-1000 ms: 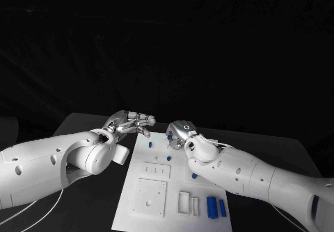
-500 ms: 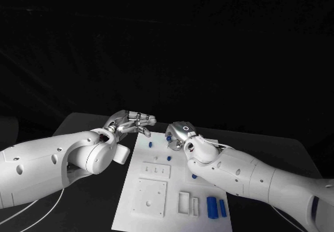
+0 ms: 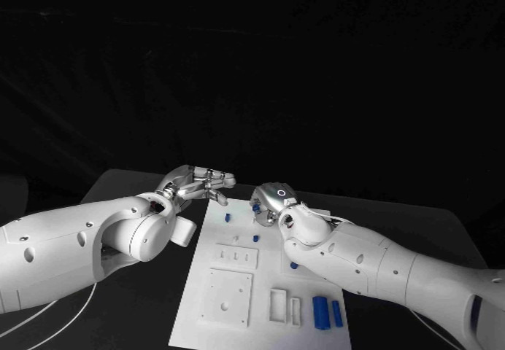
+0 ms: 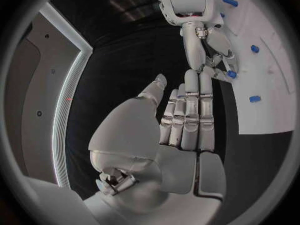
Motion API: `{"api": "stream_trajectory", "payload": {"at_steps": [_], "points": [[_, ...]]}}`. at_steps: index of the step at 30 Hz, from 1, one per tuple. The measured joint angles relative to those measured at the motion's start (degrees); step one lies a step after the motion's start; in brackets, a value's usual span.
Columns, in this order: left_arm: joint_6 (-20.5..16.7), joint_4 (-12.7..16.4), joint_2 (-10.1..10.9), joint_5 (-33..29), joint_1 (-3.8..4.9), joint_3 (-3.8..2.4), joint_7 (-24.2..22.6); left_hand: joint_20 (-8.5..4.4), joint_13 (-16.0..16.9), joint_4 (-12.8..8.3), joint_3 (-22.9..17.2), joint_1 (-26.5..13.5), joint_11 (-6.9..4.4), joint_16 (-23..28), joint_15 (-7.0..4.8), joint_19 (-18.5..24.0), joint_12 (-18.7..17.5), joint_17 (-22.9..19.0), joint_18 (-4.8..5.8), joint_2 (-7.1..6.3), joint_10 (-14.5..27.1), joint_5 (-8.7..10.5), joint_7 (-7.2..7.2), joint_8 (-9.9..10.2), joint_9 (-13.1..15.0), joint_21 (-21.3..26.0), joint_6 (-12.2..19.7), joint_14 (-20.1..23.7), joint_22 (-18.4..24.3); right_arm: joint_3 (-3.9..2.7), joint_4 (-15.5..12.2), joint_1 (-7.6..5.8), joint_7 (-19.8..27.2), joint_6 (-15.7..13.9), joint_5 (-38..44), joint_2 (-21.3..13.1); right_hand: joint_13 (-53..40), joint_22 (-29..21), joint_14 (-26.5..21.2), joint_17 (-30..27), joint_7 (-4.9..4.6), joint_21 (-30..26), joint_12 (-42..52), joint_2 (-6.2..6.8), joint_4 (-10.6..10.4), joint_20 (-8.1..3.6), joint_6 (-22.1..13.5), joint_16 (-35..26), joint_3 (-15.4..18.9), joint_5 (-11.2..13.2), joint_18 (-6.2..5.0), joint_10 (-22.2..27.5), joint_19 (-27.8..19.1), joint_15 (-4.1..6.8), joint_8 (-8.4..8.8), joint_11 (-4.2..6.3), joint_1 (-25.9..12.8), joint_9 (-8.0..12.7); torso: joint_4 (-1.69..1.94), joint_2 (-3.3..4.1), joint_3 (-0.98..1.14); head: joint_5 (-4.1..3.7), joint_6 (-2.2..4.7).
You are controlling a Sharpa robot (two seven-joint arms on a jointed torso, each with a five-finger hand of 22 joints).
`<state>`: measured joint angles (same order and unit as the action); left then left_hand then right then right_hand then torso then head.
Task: Assemble the parts on the task board
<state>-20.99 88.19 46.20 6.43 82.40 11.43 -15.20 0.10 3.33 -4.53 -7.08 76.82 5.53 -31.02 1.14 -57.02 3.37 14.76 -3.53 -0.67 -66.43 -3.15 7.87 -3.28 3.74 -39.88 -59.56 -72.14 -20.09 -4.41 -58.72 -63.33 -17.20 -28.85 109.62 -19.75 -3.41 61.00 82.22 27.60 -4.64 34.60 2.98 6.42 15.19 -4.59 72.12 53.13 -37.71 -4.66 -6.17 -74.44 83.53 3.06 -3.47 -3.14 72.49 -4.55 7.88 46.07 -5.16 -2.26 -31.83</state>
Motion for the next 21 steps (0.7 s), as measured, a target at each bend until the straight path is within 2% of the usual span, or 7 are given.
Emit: {"api": "stream_trajectory", "payload": {"at_steps": [21], "points": [[0.1, -0.7, -0.2, 0.2, 0.09, 0.02, 0.1, 0.0, 0.0, 0.0, 0.0, 0.0, 0.22, 0.0, 0.0, 0.0, 0.0, -0.1, 0.0, 0.0, 0.2, 0.0, 0.0, 0.0, 0.0, 0.0, 0.0, 0.0, 0.2, 0.06, 0.0, 0.16, -2.2, 0.2, 0.8, -0.1, 0.0, 0.9, 0.0, 0.0, -0.16, -0.6, 0.3, 0.01, 0.0, 0.01, 0.0, 0.0, -0.5, -0.2, 0.04, 0.0, 0.0, 0.0, 0.19, 0.01, 0.0, 0.0, -0.16, 0.13, -0.12, -0.15, -0.09]]}}
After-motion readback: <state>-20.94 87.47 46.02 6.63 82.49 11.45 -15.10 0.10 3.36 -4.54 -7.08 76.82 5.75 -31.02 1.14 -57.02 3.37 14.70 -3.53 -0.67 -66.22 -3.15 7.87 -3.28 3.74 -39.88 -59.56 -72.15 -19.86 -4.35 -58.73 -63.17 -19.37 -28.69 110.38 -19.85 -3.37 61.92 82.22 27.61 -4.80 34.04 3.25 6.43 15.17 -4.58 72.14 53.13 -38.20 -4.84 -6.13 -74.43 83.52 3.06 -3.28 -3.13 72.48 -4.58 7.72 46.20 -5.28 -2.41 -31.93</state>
